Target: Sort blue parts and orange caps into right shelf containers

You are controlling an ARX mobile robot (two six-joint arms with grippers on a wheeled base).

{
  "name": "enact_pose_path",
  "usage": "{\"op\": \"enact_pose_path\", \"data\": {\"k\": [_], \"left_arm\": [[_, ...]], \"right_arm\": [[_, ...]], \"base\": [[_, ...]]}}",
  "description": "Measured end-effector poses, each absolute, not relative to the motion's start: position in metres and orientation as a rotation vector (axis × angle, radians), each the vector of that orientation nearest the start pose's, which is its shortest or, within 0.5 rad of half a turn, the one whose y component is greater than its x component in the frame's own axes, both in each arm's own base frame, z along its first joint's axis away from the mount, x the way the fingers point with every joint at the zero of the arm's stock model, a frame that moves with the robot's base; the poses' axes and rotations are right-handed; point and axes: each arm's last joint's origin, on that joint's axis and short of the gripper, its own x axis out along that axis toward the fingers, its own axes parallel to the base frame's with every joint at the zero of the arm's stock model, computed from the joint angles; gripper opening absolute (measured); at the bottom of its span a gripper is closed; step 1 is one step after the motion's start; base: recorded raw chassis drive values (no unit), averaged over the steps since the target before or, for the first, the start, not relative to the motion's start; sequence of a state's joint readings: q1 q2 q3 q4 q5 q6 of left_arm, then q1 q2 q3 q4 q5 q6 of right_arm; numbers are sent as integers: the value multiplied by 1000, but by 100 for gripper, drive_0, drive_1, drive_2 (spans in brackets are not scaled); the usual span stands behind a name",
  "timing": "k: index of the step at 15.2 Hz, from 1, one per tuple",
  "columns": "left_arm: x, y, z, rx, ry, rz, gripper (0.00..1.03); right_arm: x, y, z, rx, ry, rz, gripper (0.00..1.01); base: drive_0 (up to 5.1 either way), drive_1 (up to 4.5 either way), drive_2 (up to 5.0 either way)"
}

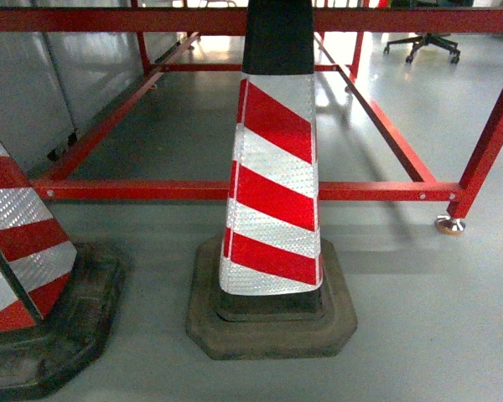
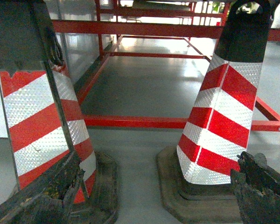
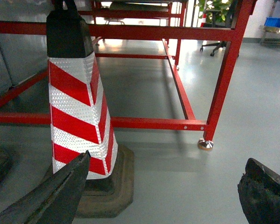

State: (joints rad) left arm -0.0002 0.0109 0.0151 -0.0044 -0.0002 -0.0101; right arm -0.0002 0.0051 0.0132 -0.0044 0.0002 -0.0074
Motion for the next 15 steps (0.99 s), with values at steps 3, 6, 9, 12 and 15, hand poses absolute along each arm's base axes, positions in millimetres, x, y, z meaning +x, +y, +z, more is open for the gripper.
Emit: {"op": "enact_pose_path", "data": {"k": [3, 6, 9, 12, 15], "left_arm": [[97, 0, 167, -10, 0, 0, 98], [97, 0, 167, -10, 0, 0, 98], [97, 0, 167, -10, 0, 0, 98], [97, 0, 167, -10, 0, 0, 98], [97, 0, 167, -10, 0, 0, 98]], "right_arm": [[97, 0, 167, -7, -4, 0, 98], [97, 0, 167, -7, -4, 0, 98], [97, 0, 167, -7, -4, 0, 98], [97, 0, 167, -7, -4, 0, 98], [97, 0, 167, -7, -4, 0, 98]], "base": [[0, 0, 0], [0, 0, 0], [0, 0, 0], [0, 0, 0], [0, 0, 0]]}}
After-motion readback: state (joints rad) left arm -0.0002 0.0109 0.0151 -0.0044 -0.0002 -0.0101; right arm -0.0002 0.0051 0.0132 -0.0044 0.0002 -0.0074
